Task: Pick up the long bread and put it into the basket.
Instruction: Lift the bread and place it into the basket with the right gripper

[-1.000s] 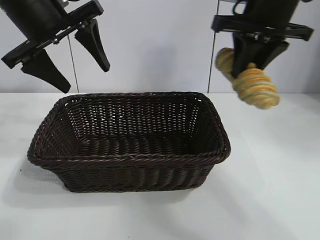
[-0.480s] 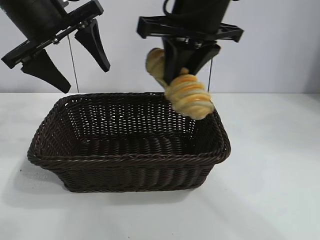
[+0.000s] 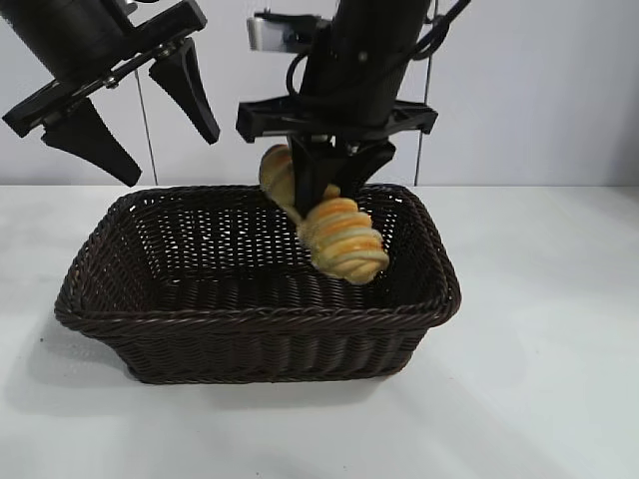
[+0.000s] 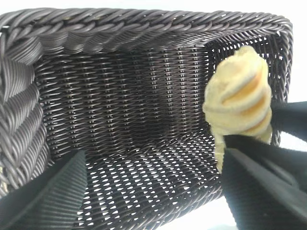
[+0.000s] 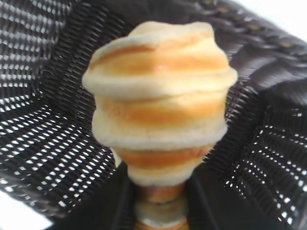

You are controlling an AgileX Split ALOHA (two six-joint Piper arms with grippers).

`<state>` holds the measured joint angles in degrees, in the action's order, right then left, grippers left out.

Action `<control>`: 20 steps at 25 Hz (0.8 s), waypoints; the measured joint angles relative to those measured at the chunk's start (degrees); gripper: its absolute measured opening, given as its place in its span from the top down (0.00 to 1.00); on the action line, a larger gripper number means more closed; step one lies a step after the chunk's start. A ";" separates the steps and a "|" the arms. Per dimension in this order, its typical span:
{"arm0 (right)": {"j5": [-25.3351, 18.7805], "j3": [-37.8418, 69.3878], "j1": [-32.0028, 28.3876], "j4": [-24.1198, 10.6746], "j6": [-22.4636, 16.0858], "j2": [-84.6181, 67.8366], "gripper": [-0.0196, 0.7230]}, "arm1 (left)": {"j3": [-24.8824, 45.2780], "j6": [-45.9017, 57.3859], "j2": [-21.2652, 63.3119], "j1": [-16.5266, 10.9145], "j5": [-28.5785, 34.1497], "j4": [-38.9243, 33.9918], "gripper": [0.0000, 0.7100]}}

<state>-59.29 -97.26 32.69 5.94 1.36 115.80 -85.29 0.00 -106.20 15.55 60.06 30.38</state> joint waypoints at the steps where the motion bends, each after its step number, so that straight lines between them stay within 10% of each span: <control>1: 0.00 0.00 0.00 0.00 0.00 0.00 0.45 | 0.00 0.00 0.00 0.00 0.02 0.00 0.21; 7: 0.00 0.00 0.00 0.04 0.27 -0.15 0.28 | 0.00 0.00 0.00 0.00 0.16 0.00 0.21; 20: -4.35 0.00 -5.20 2.63 2.81 -8.31 0.25 | 0.00 0.00 0.00 0.00 0.16 0.00 0.21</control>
<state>-63.64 -97.26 27.49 8.57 4.17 107.49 -85.29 0.00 -106.20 15.55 60.22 30.38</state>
